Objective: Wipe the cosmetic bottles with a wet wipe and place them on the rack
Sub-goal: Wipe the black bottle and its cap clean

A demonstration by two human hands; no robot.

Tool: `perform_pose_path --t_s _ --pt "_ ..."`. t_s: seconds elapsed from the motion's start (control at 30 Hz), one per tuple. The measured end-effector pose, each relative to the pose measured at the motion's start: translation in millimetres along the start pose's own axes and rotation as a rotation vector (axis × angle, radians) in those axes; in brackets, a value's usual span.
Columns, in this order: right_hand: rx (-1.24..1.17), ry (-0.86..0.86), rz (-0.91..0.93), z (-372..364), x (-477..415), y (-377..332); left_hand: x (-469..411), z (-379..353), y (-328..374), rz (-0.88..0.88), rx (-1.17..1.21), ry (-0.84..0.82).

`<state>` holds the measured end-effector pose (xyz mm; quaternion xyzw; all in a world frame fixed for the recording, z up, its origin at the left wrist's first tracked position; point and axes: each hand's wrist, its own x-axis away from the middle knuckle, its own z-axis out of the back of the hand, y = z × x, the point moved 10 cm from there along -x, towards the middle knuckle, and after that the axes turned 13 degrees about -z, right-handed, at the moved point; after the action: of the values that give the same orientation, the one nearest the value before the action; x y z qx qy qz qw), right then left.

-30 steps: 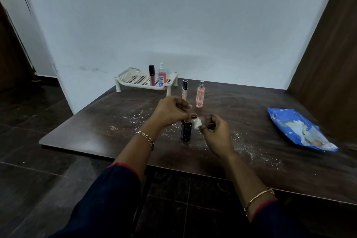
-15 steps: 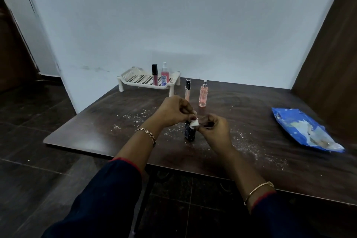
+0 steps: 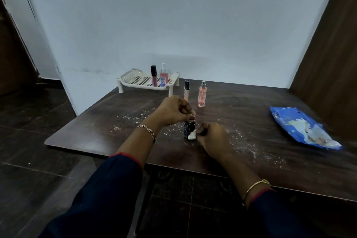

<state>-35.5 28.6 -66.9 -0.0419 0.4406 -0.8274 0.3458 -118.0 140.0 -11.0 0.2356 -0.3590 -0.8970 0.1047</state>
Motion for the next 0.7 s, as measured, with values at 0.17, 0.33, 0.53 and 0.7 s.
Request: perform_pose_path --t_s 0.17,0.33,0.53,0.7 --pt "-0.029 0.096 0.023 16 -11 -16 -1 0 0 0.015 0.006 -0.002" --pt "-0.062 -0.035 -0.017 -2 -12 6 -1 -1 -1 0.015 -0.008 -0.013" --pt "-0.401 -0.066 -0.078 5 -17 2 -2 0 2 0.004 -0.032 -0.016" --pt "-0.325 -0.121 -0.079 -5 -17 13 -1 -1 -1 0.018 0.016 -0.016"
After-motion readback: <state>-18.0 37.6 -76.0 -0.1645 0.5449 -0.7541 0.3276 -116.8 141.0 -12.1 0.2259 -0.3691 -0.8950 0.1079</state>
